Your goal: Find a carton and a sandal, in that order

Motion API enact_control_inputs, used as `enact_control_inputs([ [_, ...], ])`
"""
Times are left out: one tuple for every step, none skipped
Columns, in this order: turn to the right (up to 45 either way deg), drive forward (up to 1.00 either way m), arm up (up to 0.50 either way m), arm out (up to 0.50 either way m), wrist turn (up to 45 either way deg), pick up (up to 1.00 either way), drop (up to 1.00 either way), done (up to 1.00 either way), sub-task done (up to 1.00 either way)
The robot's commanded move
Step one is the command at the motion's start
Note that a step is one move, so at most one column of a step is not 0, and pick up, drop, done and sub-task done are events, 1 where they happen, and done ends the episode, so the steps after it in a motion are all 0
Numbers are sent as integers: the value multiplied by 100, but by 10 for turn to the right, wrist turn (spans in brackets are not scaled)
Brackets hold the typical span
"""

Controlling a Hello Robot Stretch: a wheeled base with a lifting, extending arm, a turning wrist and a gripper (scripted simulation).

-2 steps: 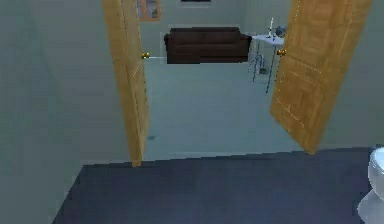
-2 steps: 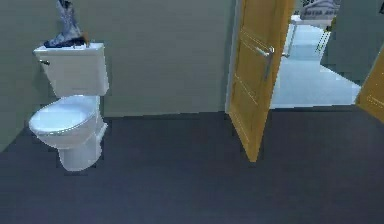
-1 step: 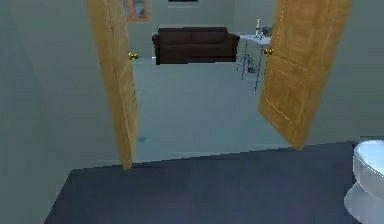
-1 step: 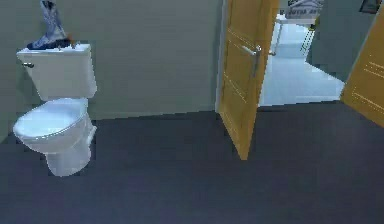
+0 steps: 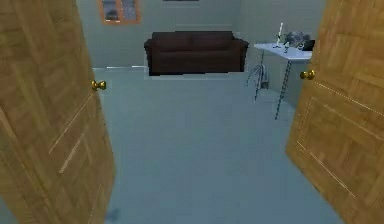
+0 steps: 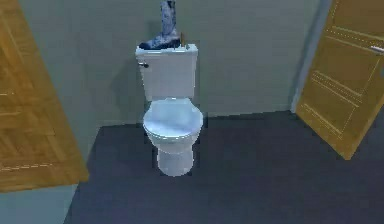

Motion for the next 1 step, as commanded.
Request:
enact_control_inputs([
  [0, 100, 0, 0, 0, 0, 0, 0, 0],
])
